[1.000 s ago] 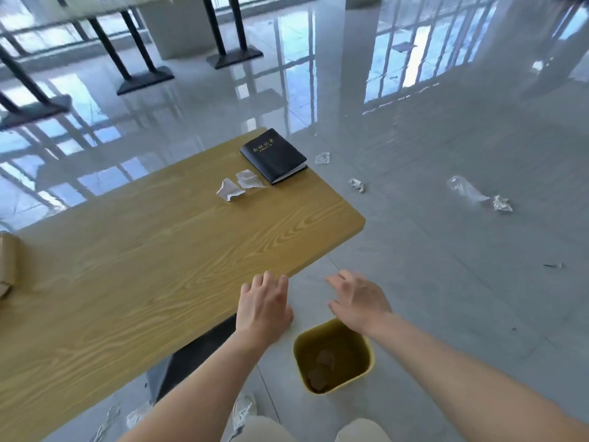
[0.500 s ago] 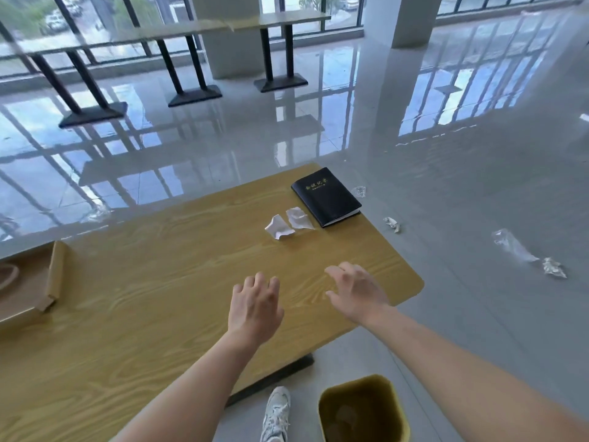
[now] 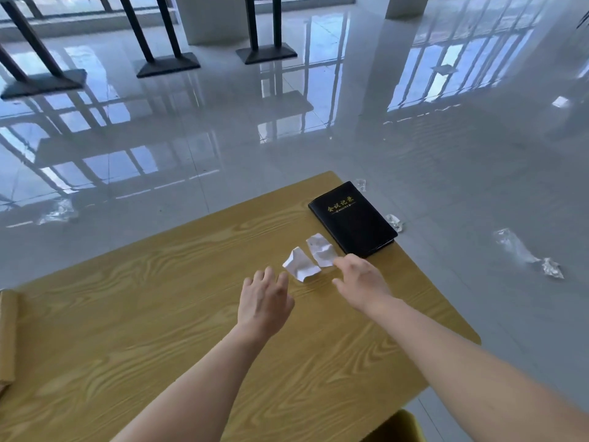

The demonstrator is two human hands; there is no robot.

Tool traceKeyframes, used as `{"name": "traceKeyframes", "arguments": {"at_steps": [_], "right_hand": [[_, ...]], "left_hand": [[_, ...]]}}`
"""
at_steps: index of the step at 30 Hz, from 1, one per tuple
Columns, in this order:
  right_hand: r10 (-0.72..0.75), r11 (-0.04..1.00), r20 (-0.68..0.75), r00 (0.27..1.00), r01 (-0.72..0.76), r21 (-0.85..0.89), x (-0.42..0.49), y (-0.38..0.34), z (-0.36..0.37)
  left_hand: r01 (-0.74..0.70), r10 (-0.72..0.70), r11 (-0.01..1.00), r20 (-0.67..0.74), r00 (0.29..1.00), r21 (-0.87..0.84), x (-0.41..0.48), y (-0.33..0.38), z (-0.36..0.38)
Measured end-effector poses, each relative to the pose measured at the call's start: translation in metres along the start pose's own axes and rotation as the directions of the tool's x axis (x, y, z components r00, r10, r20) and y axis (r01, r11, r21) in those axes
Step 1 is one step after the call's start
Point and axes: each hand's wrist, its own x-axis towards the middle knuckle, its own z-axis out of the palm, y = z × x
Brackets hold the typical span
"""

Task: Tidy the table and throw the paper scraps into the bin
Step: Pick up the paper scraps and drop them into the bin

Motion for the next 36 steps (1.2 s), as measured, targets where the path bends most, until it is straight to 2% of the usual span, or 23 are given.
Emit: {"name": "traceKeyframes", "arguments": {"at_steps": [8, 14, 19, 24, 36], "right_hand": [[-0.029, 0.987, 0.115, 0.993, 0.046, -0.155, 0.076, 0.005, 0.013], [-0.087, 0.954, 0.228, 0.970, 0.147, -0.263, 0.101, 0.006, 0.025], [-0.139, 0.935, 0.207, 0.968, 0.197, -0.295, 0.108, 0.006, 0.033], [-0.198, 0.912, 0.161, 0.967, 0.243, -0.332, 0.105, 0.007, 0.034], [-0.160, 0.956, 0.023, 0.987, 0.161, -0.247, 0.060, 0.015, 0.021]], "left_hand": [[0.009, -0.009, 0.996, -0.006, 1.000, -0.089, 0.066, -0.005, 0.020], [0.008, -0.002, 0.998, 0.077, 0.997, -0.069, 0.099, -0.002, 0.033], [0.049, -0.041, 0.997, 0.131, 0.991, -0.060, 0.109, -0.007, 0.041], [0.057, -0.049, 0.996, 0.123, 0.991, -0.064, 0.107, -0.011, 0.041], [0.003, 0.001, 0.996, 0.051, 0.999, -0.084, 0.074, 0.004, 0.023]]}}
